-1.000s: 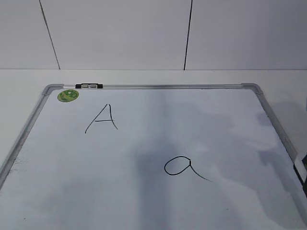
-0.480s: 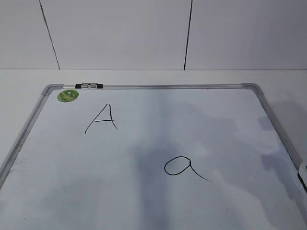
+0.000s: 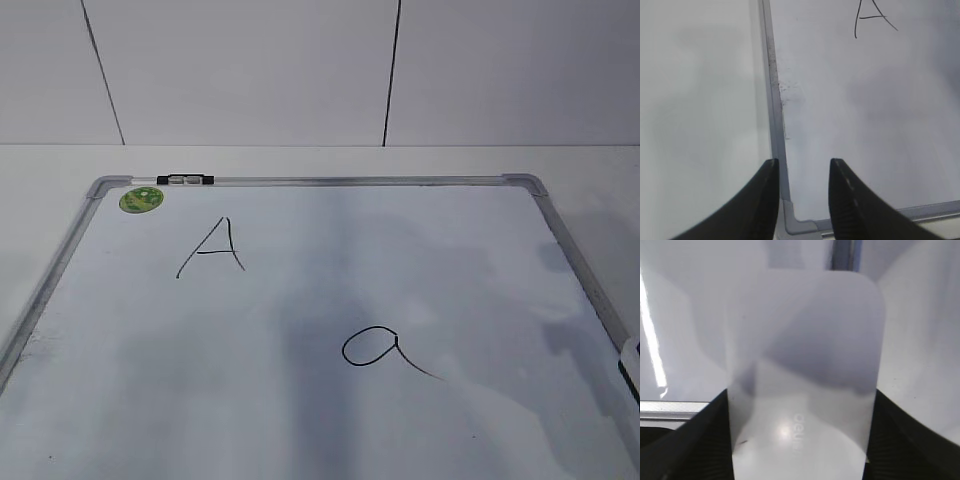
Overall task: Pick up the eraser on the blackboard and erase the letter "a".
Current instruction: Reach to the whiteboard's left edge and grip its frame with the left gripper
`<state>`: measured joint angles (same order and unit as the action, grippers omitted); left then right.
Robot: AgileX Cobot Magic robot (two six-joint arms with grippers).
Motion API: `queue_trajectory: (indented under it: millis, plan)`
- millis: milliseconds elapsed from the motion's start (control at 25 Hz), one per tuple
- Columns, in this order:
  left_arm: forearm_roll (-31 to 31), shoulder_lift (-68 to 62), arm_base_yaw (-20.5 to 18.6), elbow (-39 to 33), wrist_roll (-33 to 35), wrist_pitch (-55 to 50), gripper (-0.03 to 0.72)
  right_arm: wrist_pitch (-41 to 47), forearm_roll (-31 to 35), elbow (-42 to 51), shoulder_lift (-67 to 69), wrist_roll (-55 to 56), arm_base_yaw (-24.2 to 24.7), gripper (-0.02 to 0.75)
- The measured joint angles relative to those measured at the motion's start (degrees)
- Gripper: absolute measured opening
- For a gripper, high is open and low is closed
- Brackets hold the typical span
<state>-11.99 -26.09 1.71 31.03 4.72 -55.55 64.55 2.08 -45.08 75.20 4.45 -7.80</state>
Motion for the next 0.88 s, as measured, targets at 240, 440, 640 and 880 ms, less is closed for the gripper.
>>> queue_trajectory:
  millis: [240,440,640,880]
  plan:
    - [-0.56,-14.11,0.00,2.93,0.00,5.42,0.258,0.00,0.00,0.00,-0.13,0.00,0.00,0.573]
    - [-0.56,-28.08,0.00,7.55,0.00,6.29,0.288,0.00,0.03,0.00,-0.13,0.00,0.00,0.573]
    - [-0.56,-40.51,0.00,14.02,0.22,5.76,0.358,0.00,0.03,0.00,-0.13,0.00,0.00,0.573]
    - [-0.56,-53.10,0.00,23.69,3.22,2.42,0.381,-0.20,0.03,0.00,-0.13,0.00,0.00,0.573]
